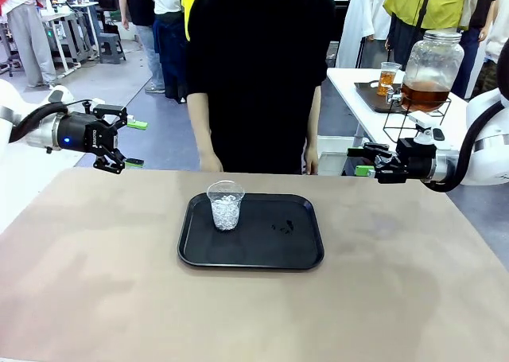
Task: Pour the drink into the iced cup.
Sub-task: Pick up the iced cup indicated by the human and present it to them.
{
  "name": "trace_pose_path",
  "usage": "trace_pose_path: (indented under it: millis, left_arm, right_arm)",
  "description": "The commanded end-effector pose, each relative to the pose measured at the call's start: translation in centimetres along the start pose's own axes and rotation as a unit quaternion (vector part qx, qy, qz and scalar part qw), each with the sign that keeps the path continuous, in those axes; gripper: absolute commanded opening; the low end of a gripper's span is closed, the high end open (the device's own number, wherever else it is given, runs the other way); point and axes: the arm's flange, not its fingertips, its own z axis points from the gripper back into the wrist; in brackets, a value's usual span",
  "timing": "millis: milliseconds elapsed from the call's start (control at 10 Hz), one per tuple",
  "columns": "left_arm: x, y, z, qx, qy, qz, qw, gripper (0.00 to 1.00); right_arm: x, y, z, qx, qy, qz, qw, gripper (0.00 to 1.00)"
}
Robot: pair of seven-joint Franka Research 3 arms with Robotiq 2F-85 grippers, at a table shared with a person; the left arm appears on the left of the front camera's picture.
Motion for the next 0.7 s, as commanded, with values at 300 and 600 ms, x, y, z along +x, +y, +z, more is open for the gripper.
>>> trace_pose_path:
  millis: [300, 600]
  left_arm:
    - [-0.15, -0.17, -0.01, 0.001, -0.002, -0.001, 1.000, 1.00]
    - [-0.15, -0.17, -0.01, 0.001, -0.002, -0.001, 1.000, 1.00]
  right_arm:
    - [0.30, -0.19, 0.02, 0.001, 0.000, 0.004, 1.000, 1.00]
    - [0.30, -0.19, 0.02, 0.001, 0.000, 0.004, 1.000, 1.00]
